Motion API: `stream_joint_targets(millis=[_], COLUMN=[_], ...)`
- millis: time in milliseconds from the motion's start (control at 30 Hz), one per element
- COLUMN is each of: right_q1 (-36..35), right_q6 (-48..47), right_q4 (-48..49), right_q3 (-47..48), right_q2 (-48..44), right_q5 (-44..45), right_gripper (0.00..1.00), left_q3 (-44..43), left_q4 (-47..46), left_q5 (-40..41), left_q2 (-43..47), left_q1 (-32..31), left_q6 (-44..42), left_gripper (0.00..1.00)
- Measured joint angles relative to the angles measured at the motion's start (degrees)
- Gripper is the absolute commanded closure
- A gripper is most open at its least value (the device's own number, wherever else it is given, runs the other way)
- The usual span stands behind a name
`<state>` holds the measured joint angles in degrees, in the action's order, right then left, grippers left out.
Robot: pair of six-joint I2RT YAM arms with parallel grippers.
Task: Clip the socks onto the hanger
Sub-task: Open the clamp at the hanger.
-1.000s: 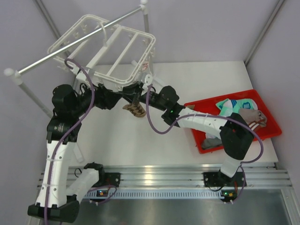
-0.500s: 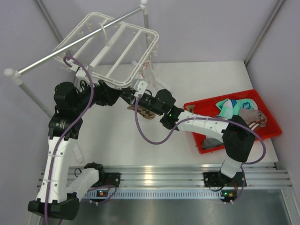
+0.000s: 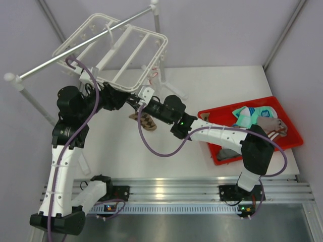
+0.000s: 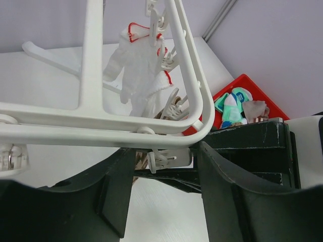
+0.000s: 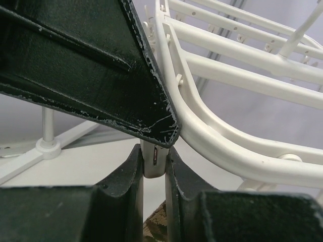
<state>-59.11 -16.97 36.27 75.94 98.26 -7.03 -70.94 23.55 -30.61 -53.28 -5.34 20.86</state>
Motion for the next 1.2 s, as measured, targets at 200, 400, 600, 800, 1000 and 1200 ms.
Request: stream_joint_targets(millis=[200,400,600,800,1000,1200], right_q1=[-0.33,-0.42,-0.42,-0.42,-0.42,-0.42], right_q6=[-0.74,-1.05,-1.05,-1.44,-1.46,-1.64], right_q4=[-1.03,-2.54,-3.82,-4.68,-5.92,-5.97], right_q3=[0.35,1.11,1.46,1.81,1.81,1.81], right_q2=[0.00,0.00,0.00,0.00,0.00,0.00], right_q5=[1.20,1.66,2.08,2.62,2.95,2.89], right_gripper=[1.00,1.00,1.00,0.99,0.78,0.73], left_q3=[0.00,-0.09,-0.68,-2.12,-2.56,-2.56], left_q4=[0.11,0.61,1.62,3.41,4.70,4.74], left_q5=[-0.07,-0.07,-0.26,-0.42,-0.37,0.07], left_q2=[-0.13,-0.17,-0.79,-1.68,-2.45,-3.02], left_q1=[0.00,0.00,0.00,-0.15,-0.15,-0.13], left_q6=[-1.14,-2.43,-3.65,-4.39,-4.50,-4.52], left_gripper=[0.45,0.50,0.51,0.84,1.00,1.00])
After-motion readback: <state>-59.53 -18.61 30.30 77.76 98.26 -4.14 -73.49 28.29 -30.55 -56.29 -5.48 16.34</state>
